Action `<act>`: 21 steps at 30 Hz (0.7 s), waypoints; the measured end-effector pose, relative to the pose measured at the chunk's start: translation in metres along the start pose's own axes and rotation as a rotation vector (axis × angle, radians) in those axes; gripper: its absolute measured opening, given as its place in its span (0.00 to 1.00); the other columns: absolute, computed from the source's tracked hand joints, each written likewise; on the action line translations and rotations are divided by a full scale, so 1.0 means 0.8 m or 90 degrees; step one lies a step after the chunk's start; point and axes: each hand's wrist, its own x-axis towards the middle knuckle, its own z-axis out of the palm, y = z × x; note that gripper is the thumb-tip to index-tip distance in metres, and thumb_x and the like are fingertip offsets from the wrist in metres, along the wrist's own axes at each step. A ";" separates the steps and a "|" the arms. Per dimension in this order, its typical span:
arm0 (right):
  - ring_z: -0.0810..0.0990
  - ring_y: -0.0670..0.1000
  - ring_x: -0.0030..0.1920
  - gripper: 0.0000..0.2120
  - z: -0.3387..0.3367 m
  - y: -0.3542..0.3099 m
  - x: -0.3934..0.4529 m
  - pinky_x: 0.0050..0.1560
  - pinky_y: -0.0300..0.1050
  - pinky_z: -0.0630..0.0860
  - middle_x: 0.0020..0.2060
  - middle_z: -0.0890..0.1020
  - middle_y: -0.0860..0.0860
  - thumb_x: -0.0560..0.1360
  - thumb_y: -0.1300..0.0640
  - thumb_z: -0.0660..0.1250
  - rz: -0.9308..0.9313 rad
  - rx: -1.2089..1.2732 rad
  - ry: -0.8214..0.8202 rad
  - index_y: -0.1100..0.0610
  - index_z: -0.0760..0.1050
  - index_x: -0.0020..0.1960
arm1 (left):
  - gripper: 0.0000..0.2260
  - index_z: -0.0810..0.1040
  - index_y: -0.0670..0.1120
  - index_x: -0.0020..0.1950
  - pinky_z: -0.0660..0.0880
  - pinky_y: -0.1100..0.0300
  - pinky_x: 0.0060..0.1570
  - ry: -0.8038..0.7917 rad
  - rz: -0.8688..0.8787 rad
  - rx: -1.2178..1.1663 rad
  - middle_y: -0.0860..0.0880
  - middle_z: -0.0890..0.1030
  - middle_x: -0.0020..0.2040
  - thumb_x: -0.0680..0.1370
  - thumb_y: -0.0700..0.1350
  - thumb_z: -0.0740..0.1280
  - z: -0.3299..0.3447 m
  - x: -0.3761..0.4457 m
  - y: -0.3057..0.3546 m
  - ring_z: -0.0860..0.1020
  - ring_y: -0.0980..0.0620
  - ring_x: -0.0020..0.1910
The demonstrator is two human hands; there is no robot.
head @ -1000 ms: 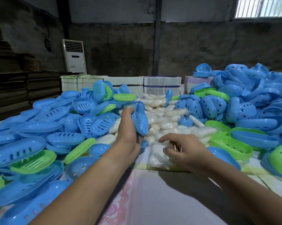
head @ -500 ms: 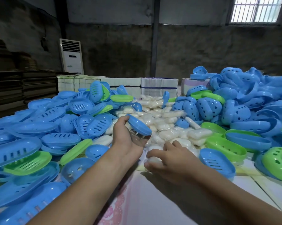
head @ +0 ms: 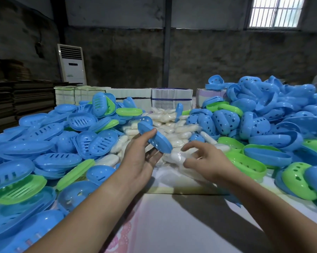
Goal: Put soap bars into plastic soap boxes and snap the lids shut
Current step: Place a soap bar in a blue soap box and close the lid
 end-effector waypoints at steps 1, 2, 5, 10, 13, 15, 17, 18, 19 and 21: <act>0.72 0.43 0.26 0.11 -0.004 0.001 0.002 0.32 0.42 0.70 0.29 0.79 0.46 0.68 0.55 0.72 0.010 0.054 0.038 0.41 0.79 0.47 | 0.11 0.80 0.45 0.58 0.82 0.52 0.55 0.001 0.007 0.000 0.46 0.82 0.49 0.76 0.43 0.73 -0.001 0.000 -0.001 0.82 0.47 0.48; 0.71 0.43 0.26 0.11 -0.008 0.001 0.003 0.33 0.42 0.68 0.28 0.78 0.45 0.68 0.57 0.72 0.012 0.108 0.071 0.43 0.79 0.47 | 0.12 0.80 0.46 0.59 0.82 0.52 0.54 0.003 0.014 -0.001 0.46 0.82 0.50 0.76 0.43 0.74 -0.001 0.000 -0.002 0.82 0.48 0.49; 0.73 0.42 0.28 0.08 -0.013 -0.006 0.001 0.31 0.37 0.68 0.31 0.79 0.45 0.70 0.59 0.73 -0.004 0.248 0.139 0.48 0.82 0.46 | 0.13 0.80 0.46 0.60 0.83 0.53 0.51 -0.003 0.020 0.003 0.47 0.83 0.50 0.76 0.42 0.73 -0.001 0.000 -0.008 0.82 0.48 0.50; 0.84 0.41 0.43 0.07 -0.006 -0.017 -0.007 0.41 0.29 0.75 0.43 0.87 0.49 0.73 0.61 0.73 -0.048 0.357 0.075 0.51 0.83 0.49 | 0.23 0.78 0.42 0.62 0.84 0.51 0.49 -0.142 -0.047 0.075 0.45 0.87 0.48 0.68 0.43 0.76 0.006 -0.017 -0.030 0.87 0.47 0.48; 0.84 0.42 0.46 0.06 0.001 -0.016 -0.008 0.44 0.30 0.75 0.45 0.87 0.48 0.77 0.62 0.68 -0.067 0.377 -0.001 0.56 0.83 0.51 | 0.29 0.77 0.41 0.67 0.83 0.51 0.53 -0.168 -0.031 0.086 0.44 0.87 0.51 0.67 0.43 0.77 0.004 -0.017 -0.031 0.87 0.47 0.50; 0.83 0.44 0.49 0.09 -0.001 -0.014 -0.006 0.46 0.32 0.75 0.49 0.87 0.50 0.80 0.62 0.65 -0.069 0.368 -0.029 0.56 0.83 0.54 | 0.31 0.76 0.41 0.68 0.83 0.49 0.55 -0.158 -0.028 0.083 0.43 0.87 0.52 0.66 0.43 0.77 0.001 -0.015 -0.028 0.86 0.46 0.52; 0.83 0.44 0.51 0.11 -0.007 -0.011 -0.004 0.46 0.32 0.74 0.51 0.87 0.49 0.80 0.62 0.63 -0.071 0.346 -0.056 0.56 0.83 0.57 | 0.31 0.76 0.41 0.69 0.83 0.49 0.53 -0.153 -0.037 0.084 0.43 0.87 0.53 0.66 0.43 0.77 -0.001 -0.015 -0.028 0.86 0.45 0.53; 0.82 0.43 0.52 0.12 -0.011 -0.008 -0.003 0.47 0.32 0.74 0.51 0.86 0.48 0.81 0.61 0.63 -0.072 0.336 -0.072 0.54 0.83 0.57 | 0.31 0.76 0.41 0.69 0.84 0.50 0.51 -0.152 -0.044 0.079 0.42 0.87 0.53 0.66 0.43 0.77 0.000 -0.015 -0.029 0.86 0.45 0.53; 0.82 0.44 0.54 0.12 -0.013 -0.007 -0.004 0.49 0.34 0.74 0.52 0.86 0.47 0.81 0.60 0.62 -0.073 0.328 -0.091 0.52 0.83 0.57 | 0.31 0.76 0.41 0.69 0.84 0.51 0.48 -0.151 -0.051 0.069 0.42 0.87 0.54 0.66 0.42 0.77 0.000 -0.016 -0.028 0.86 0.44 0.52; 0.82 0.45 0.56 0.12 -0.017 -0.007 -0.002 0.51 0.38 0.74 0.53 0.86 0.44 0.81 0.57 0.63 -0.079 0.301 -0.103 0.49 0.83 0.57 | 0.28 0.78 0.41 0.65 0.84 0.49 0.49 -0.144 -0.064 0.034 0.40 0.86 0.57 0.65 0.42 0.77 0.002 -0.016 -0.027 0.86 0.42 0.52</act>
